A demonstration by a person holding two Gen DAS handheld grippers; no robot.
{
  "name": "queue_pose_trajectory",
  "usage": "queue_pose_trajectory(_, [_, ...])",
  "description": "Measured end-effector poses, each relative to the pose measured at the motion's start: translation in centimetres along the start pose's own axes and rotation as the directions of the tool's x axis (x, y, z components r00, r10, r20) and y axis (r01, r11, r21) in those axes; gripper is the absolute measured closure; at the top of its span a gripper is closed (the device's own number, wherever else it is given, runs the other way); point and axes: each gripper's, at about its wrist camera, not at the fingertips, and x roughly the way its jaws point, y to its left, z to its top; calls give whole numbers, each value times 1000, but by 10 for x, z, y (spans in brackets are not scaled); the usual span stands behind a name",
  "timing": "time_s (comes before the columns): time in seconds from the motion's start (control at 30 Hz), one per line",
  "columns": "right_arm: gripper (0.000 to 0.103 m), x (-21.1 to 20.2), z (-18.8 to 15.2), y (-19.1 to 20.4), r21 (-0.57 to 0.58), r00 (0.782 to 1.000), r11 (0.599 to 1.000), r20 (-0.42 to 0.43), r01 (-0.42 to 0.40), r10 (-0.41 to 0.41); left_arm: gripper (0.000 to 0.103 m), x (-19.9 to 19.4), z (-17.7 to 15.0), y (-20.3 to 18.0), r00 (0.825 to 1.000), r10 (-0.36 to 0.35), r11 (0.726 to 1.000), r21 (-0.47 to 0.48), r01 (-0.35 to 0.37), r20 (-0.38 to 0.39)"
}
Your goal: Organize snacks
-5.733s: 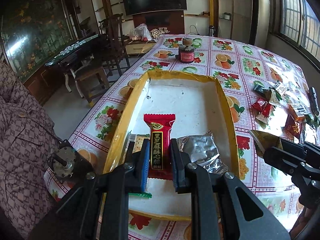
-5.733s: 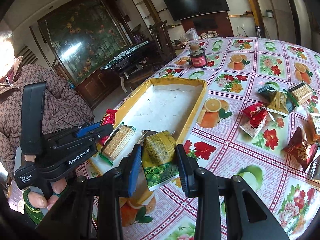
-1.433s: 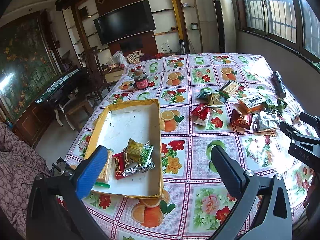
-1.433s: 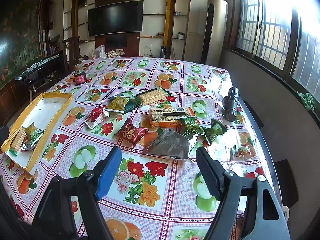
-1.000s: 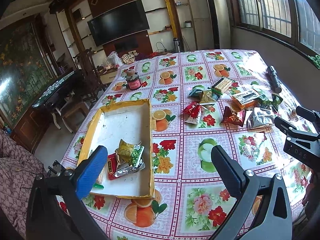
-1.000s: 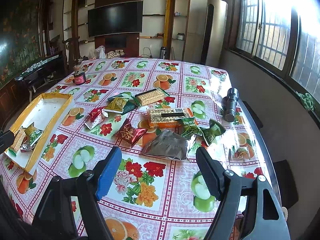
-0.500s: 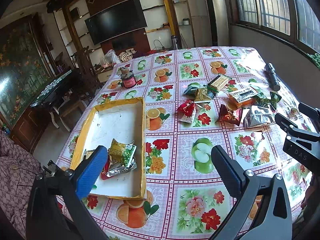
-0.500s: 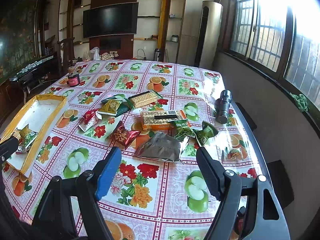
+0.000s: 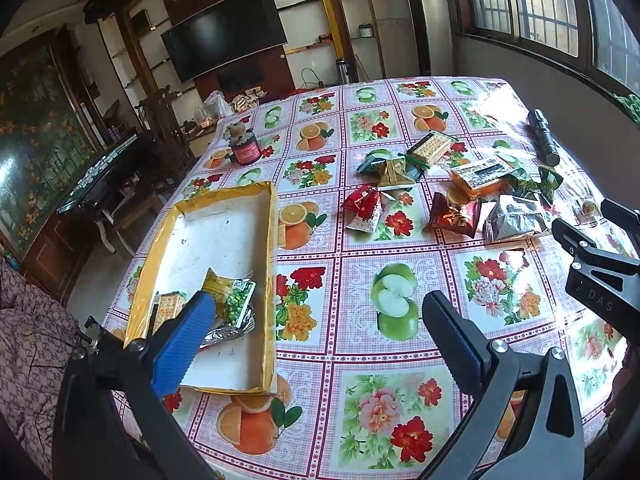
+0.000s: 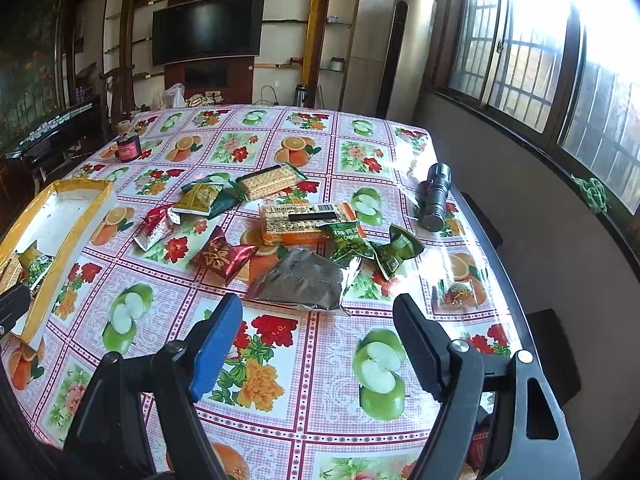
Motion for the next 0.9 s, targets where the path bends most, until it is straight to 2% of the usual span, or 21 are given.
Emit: queue_pose_trajectory(0.9, [25, -2, 0, -2, -2, 1000, 1000, 1, 5, -5, 0, 4, 0, -1, 1000, -6, 1000, 6, 6, -6])
